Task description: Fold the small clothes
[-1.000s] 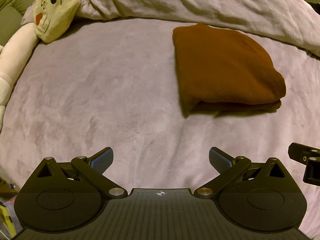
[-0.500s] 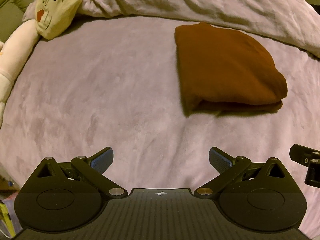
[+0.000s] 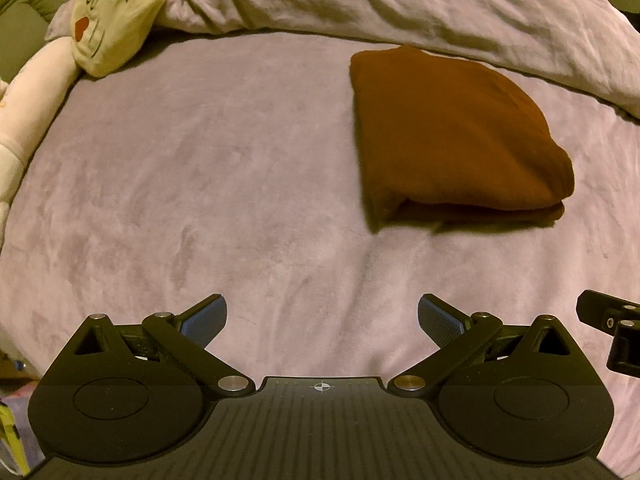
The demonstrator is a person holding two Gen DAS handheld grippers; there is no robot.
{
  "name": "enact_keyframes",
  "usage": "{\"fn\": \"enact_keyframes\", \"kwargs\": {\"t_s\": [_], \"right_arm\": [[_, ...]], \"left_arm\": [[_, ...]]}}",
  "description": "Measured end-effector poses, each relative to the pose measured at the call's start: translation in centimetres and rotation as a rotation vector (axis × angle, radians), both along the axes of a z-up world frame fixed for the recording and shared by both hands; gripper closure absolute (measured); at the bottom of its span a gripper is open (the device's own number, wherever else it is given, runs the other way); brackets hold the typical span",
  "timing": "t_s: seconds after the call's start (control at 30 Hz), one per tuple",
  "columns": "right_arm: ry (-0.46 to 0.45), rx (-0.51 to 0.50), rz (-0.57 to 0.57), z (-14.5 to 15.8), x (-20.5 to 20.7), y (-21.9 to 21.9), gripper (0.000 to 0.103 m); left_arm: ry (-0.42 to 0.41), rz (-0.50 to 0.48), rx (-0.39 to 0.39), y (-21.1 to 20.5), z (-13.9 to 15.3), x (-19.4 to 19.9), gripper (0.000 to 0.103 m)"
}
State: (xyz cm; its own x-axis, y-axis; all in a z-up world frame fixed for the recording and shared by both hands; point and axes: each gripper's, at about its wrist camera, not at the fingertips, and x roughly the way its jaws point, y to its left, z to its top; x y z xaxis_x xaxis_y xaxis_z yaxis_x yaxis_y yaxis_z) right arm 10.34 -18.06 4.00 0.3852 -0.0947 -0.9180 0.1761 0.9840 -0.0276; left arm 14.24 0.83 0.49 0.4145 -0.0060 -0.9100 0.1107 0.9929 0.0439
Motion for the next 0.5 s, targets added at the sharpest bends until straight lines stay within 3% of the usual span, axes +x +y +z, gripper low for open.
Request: {"fn": "enact_keyframes", "kwargs": {"t_s": [0.5], "right_arm": [[-0.009, 0.001, -0.006, -0.14, -0.33, -0.2, 0.004]], "left_arm": [[-0.011, 0.006, 0.015, -0.53, 0.01, -0.24, 0.0]]}}
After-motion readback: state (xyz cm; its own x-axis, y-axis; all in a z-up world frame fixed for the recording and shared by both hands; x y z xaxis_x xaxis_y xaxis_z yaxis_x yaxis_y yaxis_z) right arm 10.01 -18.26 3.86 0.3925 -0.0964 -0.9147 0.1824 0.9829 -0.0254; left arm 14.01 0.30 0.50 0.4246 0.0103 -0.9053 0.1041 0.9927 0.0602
